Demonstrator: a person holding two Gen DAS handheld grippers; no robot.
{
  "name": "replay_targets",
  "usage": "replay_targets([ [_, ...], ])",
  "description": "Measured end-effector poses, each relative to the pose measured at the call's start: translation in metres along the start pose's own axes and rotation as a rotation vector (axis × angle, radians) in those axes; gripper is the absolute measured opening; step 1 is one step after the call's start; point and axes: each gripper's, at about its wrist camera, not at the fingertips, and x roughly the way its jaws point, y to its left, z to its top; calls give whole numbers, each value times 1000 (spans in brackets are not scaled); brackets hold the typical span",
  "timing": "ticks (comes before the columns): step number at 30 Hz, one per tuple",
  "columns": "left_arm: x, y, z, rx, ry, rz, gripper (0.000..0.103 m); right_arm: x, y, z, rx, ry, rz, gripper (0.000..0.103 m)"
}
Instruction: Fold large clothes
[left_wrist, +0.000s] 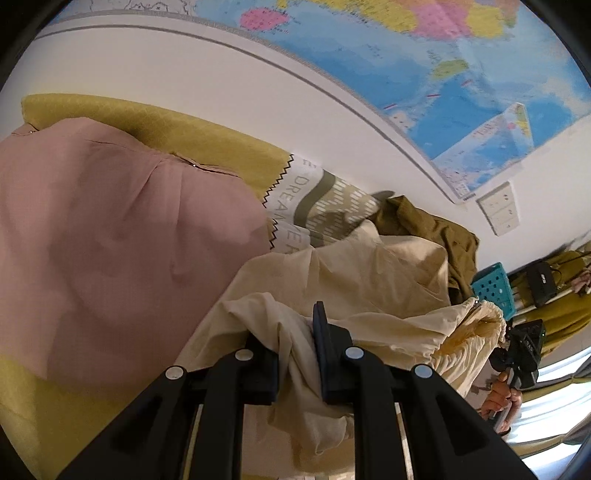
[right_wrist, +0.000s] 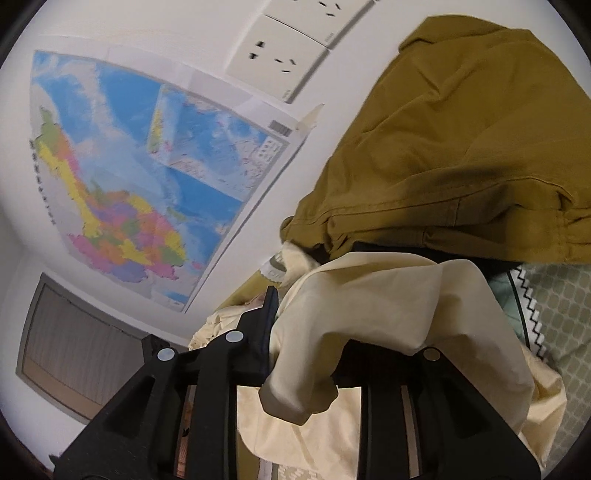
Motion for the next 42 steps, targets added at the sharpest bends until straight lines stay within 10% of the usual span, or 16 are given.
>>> replay_targets([
  [6, 19, 7, 13, -25, 6, 39, 15, 17, -2, 11, 23, -8, 7, 41],
  [12, 36, 15, 22, -52, 18, 52, 16, 4, 20, 4, -64, -69, 79, 80],
  [25, 43, 7, 20, 6, -1, 83, 17, 83, 86, -97, -723, 78, -444, 86],
  [32, 9, 5, 14, -14, -35, -188, 50, 117, 64, -83, -732, 78, -535, 11],
  [36, -30, -13, -4, 118, -136, -250, 58, 114, 69, -73, -726, 38, -516, 3],
  [42, -25, -60, -57, 429, -131, -109, 64, 99, 93, -52, -722, -95, -481, 2],
])
